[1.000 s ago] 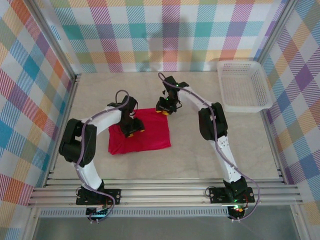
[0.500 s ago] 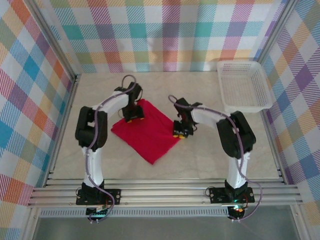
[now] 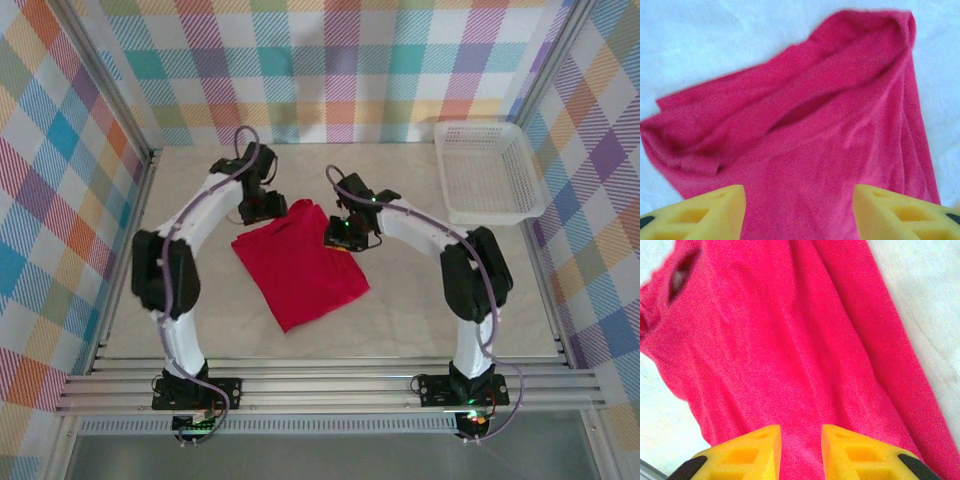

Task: Fold the inside-out t-shirt

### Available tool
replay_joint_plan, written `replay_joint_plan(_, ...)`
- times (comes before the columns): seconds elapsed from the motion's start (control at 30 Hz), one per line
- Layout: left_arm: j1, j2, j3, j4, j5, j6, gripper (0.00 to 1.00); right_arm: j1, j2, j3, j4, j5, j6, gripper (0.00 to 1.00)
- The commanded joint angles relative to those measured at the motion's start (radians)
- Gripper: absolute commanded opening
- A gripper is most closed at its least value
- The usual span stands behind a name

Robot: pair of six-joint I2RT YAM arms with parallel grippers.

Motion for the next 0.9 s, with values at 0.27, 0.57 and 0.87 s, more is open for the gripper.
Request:
replay_joint_plan(0.27, 0.007, 0.104, -0.25, 0.311, 0.22, -0.115, 0.55, -0.039, 0.139, -0.049, -0.007, -0.051, -0.018, 0.26)
replay_joint_plan(0.57, -0.028, 0.258, 0.02, 0.201, 0.18, -0.022, 0.58, -0.038, -0.156, -0.422, 0.045, 0.027, 0.025, 0.24)
replay_joint_plan(0.87, 0.118, 0.167, 0.067, 0.139, 0.374, 0.08, 0.61, -0.192, -0.12, -0.166, -0.051, 0.01, -0.174, 0.68)
